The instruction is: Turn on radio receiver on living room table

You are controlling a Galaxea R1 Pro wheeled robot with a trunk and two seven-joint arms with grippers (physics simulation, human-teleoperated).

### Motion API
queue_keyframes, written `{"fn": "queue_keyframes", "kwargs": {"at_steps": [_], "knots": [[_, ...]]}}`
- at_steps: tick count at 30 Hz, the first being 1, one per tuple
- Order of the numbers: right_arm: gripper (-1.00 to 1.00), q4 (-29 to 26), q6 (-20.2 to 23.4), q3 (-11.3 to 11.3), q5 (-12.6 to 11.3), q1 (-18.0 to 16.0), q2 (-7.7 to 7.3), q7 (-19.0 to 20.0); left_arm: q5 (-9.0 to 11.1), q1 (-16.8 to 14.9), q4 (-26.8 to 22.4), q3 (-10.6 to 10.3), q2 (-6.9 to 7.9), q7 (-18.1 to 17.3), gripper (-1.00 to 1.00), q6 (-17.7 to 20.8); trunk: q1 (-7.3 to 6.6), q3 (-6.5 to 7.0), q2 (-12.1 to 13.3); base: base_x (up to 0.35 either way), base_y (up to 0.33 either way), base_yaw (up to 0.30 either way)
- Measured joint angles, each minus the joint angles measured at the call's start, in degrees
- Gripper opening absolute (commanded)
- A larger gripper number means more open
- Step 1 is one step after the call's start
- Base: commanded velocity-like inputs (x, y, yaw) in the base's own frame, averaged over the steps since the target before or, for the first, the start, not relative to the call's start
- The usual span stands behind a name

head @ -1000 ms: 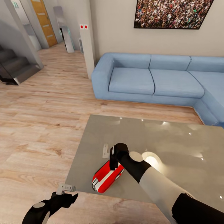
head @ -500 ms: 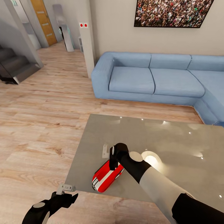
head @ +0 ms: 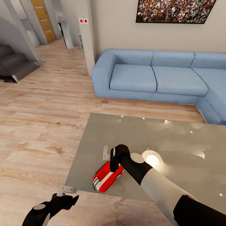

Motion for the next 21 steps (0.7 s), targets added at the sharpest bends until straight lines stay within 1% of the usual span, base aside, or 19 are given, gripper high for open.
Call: {"fn": "queue_keyframes", "kwargs": {"at_steps": [21], "knots": [[1.0, 0.1, -0.1, 0.1, 0.0, 0.0, 0.0, 0.0, 0.0, 0.0, 0.0, 0.0, 0.0, 0.0, 1.0, 0.0, 0.0, -1.93, 0.0, 0.0, 0.0, 0.0]]}}
